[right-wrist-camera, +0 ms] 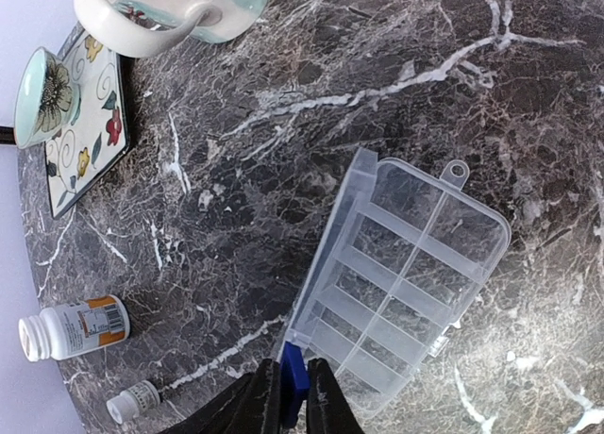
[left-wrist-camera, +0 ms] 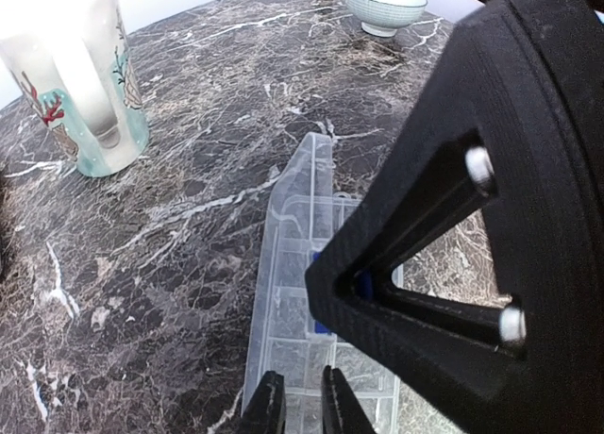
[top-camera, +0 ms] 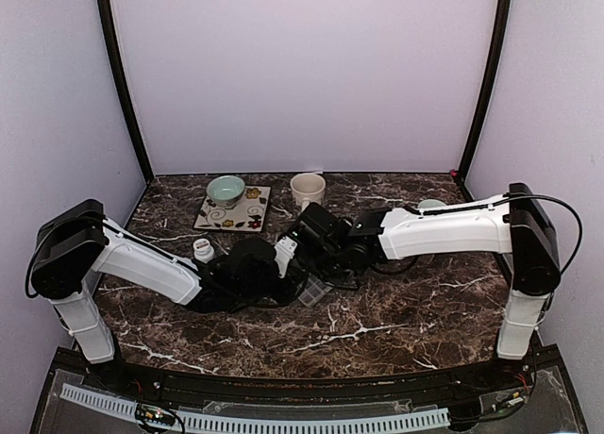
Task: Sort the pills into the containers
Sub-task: Pass from the right arm to the left
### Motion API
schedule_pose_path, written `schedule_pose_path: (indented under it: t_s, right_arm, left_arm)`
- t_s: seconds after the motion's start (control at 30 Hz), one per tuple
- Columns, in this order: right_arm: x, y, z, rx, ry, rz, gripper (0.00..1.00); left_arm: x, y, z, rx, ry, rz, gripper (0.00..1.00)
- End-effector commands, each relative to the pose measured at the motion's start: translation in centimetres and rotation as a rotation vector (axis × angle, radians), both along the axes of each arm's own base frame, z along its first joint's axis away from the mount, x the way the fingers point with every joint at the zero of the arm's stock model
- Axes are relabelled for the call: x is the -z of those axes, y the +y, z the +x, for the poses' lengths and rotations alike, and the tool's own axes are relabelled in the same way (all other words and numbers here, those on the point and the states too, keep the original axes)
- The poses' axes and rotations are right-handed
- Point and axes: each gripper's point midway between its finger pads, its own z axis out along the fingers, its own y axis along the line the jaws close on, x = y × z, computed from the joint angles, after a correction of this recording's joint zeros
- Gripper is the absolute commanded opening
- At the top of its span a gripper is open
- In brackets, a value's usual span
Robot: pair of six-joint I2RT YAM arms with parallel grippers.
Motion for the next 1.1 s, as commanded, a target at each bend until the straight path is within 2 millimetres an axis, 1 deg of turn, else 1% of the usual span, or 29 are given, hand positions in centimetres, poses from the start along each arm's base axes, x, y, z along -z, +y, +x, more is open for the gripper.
schedule_pose_path:
  t_s: [0.0, 0.2, 0.37, 0.43, 0.6, 0.63, 0.67, 0.73, 0.93, 1.07]
  right_arm:
    - [-2.1, 1.3, -0.7, -0.088, -0.028, 0.059, 0.12]
    - [-2.4, 1.6, -1.0, -0.153, -0.068, 0.083, 0.18]
    - [-3.5, 1.9, -1.4, -0.23, -0.14, 0.093, 0.22]
    - [-3.8, 1.7, -1.7, -0.249, -0.168, 0.079, 0.22]
    - [-3.6, 0.3, -2.3, -0.282, -0.214, 0.018, 0.23]
    - [-3.8, 0.3, -2.4, -0.294, -0.229, 0.016, 0.23]
    - [-3.1, -0.3, -2.7, -0.301, -0.226, -0.006, 0.23]
    - [-2.8, -1.0, -3.0, -0.318, -0.243, -0.035, 0.23]
    - [-1.9, -3.9, -2.8, -0.309, -0.291, -0.149, 0.24]
    - [-1.5, -4.8, -2.6, -0.308, -0.306, -0.207, 0.23]
  left_arm:
    - [2.1, 0.2, -1.2, 0.089, -0.026, 0.122, 0.13]
    - [2.0, 0.1, -1.3, 0.099, -0.031, 0.128, 0.12]
    - [1.9, 0.2, -1.3, 0.109, -0.041, 0.137, 0.11]
    - [1.7, 0.1, -1.3, 0.113, -0.045, 0.138, 0.11]
    - [1.4, 0.0, -1.5, 0.135, -0.053, 0.136, 0.11]
    - [1.4, 0.0, -1.6, 0.137, -0.054, 0.137, 0.11]
    - [1.4, 0.0, -1.6, 0.14, -0.053, 0.138, 0.11]
    - [1.2, -0.1, -1.7, 0.147, -0.057, 0.137, 0.1]
    - [0.5, 0.0, -1.6, 0.151, -0.079, 0.135, 0.1]
    - [-0.3, 0.0, -1.7, 0.162, -0.102, 0.126, 0.1]
